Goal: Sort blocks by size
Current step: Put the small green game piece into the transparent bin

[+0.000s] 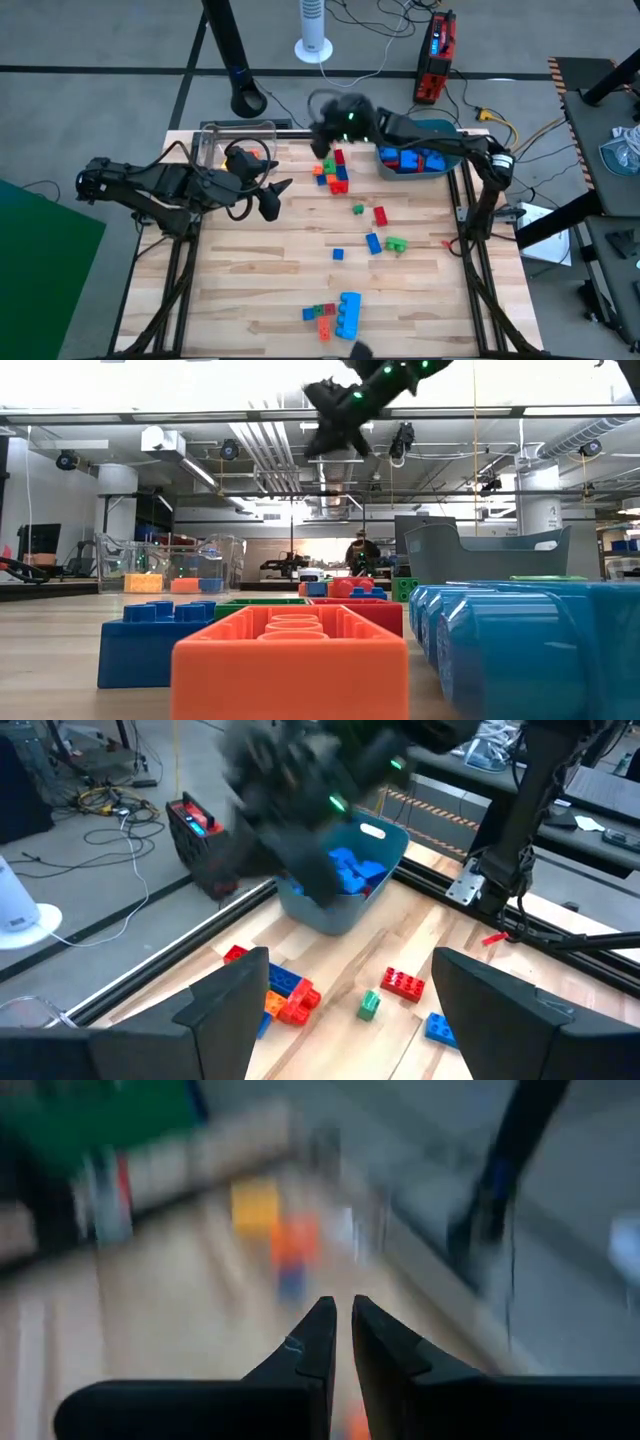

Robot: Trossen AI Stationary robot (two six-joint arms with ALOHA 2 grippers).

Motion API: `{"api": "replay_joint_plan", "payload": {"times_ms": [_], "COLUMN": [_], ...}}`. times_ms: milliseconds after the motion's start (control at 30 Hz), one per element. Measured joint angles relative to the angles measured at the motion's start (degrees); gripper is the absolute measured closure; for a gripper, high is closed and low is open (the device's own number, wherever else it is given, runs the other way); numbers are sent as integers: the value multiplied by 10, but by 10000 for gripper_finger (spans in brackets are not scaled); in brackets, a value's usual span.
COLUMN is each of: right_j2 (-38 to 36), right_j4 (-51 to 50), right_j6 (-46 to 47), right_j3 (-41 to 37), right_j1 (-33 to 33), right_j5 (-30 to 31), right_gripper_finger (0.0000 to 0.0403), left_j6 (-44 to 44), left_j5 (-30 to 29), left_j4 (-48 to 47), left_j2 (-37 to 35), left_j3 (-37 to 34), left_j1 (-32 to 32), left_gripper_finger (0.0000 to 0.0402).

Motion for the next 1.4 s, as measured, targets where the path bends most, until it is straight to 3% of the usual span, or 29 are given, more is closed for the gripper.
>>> {"api": "replay_joint_plan", "payload": {"times_ms": [100,167,233,500,900,1200,1333,1400], "right_j2": [7,7,1,-11,-19,-12,-7,-7], "right_j4": [112,139,132,25,-15,-2,-2,-2], "right_j6": [0,0,11,20,-18,6,3,-2], "right_j3": [1,1,1,0,42,48,47,47], "right_j1": [-30,-45,-54,-17,-17,-10,-5,-5], "right_j5": [0,2,3,0,6,3,-3,-5], "right_gripper_finger": [376,376,376,376,376,376,376,376], "left_j6": [5,28,42,28,30,22,-1,-1], "left_j5": [-6,-41,-64,-44,-45,-44,-128,-95], "left_j4": [10,26,23,25,30,34,186,162], "left_j2": [2,9,14,41,95,185,212,200], "left_j3": [-2,-2,0,18,19,19,10,14], "left_j1": [1,8,11,2,2,2,17,23], "left_gripper_finger": [134,134,134,134,134,134,134,134]}}
